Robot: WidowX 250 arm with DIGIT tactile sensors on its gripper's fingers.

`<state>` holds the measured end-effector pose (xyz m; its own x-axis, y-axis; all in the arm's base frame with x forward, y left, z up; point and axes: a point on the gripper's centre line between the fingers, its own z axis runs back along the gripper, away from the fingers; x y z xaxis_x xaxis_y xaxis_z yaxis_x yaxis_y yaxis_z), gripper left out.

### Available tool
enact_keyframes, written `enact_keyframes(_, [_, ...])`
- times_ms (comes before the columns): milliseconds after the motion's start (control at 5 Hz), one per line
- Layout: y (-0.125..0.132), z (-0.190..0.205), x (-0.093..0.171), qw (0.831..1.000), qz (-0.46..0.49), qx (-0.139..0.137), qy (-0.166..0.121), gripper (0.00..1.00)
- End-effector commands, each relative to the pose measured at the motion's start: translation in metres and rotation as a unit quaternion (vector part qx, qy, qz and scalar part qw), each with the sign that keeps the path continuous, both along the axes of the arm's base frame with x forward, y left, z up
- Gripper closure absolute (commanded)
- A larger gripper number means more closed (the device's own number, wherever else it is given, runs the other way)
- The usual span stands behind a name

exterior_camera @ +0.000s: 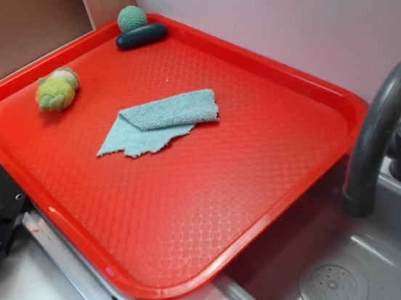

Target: Grab the green animal.

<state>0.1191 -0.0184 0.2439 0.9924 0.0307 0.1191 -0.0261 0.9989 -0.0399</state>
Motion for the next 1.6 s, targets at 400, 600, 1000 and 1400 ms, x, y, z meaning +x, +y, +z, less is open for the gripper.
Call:
enact_keyframes(400, [0.038, -0.019, 0.026, 0.968, 0.248, -0.044, 0.001, 0.00])
enact_keyframes(600, [0.056, -0.042, 0.039, 0.930, 0.366, -0.036, -0.028, 0.00])
enact_keyframes(1000, [0.089, -0.096, 0.069, 0.902, 0.430, -0.019, -0.031, 0.00])
enact_keyframes(1400, [0.130, -0.149, 0.079, 0.929, 0.369, 0.016, 0.039, 0.00])
